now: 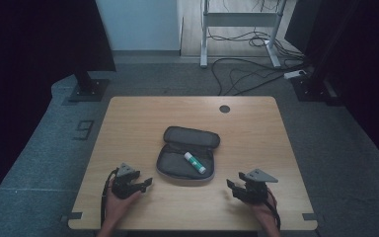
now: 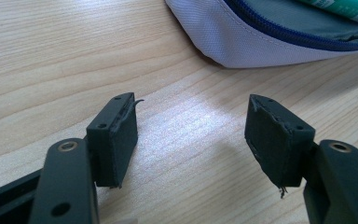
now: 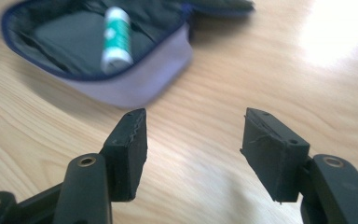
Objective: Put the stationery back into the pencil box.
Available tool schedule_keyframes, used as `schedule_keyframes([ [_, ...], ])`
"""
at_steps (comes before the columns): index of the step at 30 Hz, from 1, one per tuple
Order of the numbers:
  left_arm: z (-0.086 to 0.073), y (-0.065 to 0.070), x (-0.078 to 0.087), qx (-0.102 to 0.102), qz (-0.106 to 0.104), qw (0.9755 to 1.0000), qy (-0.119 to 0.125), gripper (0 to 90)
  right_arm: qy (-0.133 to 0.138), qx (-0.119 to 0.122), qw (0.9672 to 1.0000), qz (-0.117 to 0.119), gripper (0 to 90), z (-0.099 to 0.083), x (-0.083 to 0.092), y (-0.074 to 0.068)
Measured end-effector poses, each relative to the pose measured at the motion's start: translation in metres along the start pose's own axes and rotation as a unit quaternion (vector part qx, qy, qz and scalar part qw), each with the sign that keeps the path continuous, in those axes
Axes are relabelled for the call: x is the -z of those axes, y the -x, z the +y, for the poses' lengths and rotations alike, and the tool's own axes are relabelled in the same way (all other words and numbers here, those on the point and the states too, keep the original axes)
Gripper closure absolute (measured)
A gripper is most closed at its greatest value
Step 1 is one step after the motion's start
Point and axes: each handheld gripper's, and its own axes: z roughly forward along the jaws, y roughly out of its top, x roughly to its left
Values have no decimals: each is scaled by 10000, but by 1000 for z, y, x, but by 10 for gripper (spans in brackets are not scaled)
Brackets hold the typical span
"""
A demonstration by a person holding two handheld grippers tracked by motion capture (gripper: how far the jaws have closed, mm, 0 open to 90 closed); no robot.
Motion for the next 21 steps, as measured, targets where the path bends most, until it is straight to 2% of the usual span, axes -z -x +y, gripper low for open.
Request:
schedule_keyframes([
  [3,0,0,0,16,-8,10000,5,344,-66,-5,10000,-71,392,-5,2,4],
  [8,0,0,0,16,-5,10000,4,344,-122,-152,9997,-136,390,-12,0,14],
  [21,0,0,0,12,-21,10000,7,344,-208,-95,9996,-145,373,-12,-4,12],
])
